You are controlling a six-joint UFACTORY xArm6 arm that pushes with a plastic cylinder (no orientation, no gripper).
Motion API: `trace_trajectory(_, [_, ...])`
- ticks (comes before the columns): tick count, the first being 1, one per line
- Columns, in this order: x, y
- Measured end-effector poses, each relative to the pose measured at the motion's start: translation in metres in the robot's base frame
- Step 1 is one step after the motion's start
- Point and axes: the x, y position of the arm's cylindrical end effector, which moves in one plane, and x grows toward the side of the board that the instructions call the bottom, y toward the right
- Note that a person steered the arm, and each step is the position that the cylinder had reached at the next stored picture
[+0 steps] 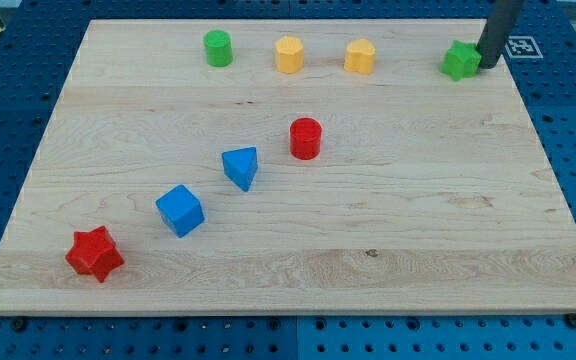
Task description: Place your arm to the bottom right of the red circle
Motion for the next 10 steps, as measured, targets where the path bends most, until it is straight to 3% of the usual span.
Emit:
trace_trajectory(3, [-0.001, -0.034])
trace_trajectory(4, [0.002, -0.012])
trace_trajectory(5, [0.03, 0.021])
trace_trajectory(7, [0.132, -0.023])
trace_trajectory(10, [0.187, -0.069])
